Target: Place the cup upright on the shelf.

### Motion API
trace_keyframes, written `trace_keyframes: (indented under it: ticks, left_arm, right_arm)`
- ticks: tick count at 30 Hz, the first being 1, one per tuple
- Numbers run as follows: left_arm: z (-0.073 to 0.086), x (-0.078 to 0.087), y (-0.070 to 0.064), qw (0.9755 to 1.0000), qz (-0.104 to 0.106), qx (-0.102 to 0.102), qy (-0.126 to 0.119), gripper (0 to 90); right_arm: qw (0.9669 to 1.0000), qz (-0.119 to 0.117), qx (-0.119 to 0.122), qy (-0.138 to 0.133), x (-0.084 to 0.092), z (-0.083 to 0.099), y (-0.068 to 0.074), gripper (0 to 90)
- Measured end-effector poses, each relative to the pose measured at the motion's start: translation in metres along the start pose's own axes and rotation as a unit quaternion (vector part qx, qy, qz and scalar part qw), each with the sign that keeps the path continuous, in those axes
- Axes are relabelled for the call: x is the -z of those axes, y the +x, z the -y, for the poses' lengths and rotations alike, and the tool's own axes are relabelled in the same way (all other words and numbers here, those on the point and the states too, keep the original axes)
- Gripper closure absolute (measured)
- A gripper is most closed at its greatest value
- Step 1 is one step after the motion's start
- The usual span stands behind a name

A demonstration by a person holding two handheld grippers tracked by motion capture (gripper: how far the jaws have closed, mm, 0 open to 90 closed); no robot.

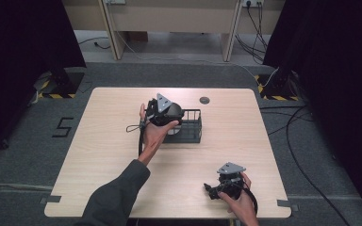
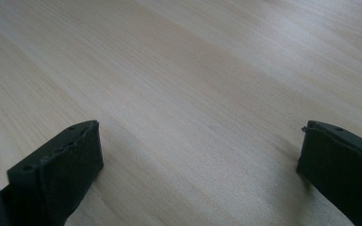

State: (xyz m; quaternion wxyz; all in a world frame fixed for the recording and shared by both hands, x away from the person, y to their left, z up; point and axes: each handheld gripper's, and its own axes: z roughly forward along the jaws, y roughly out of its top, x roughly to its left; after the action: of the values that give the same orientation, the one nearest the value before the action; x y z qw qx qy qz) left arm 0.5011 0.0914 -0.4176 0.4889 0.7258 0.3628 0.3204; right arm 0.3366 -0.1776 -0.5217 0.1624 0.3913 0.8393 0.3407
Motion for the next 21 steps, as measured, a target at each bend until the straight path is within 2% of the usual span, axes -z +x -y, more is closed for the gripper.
trace_keyframes:
  ticks: [1,4,5,8,15,17,21]
  left_arm:
    - [-0.002,0.001,-0.001,1.0,0.001,-0.002,0.0,15.2]
    - [-0.01,0.004,-0.003,0.9999,0.003,-0.009,-0.01,14.7]
    - [-0.011,0.005,-0.004,0.9999,0.008,-0.005,-0.008,14.7]
    - [-0.017,0.009,-0.007,0.9997,0.017,-0.015,-0.009,14.7]
    - [-0.019,0.017,-0.011,0.9988,0.044,-0.016,0.015,14.7]
    - [-0.02,0.02,-0.011,0.9984,0.054,-0.011,0.015,14.8]
    - [-0.023,0.03,-0.012,0.9972,0.07,-0.018,0.015,14.8]
  right_arm:
    - [1.0,0.0,0.0,0.0,0.0,0.0,0.0,0.6]
    - [1.0,0.0,0.0,0.0,0.0,0.0,0.0,0.6]
    - [1.0,0.001,0.001,0.0,0.0,0.0,0.0,0.6]
    - [1.0,0.0,0.002,0.0,0.0,0.0,0.0,0.6]
    - [1.0,0.0,0.002,0.0,0.0,0.0,0.0,0.6]
    - [1.0,0.0,0.001,-0.001,0.0,0.0,0.0,0.6]
    - [1.0,0.001,0.001,-0.002,0.0,0.0,0.0,0.6]
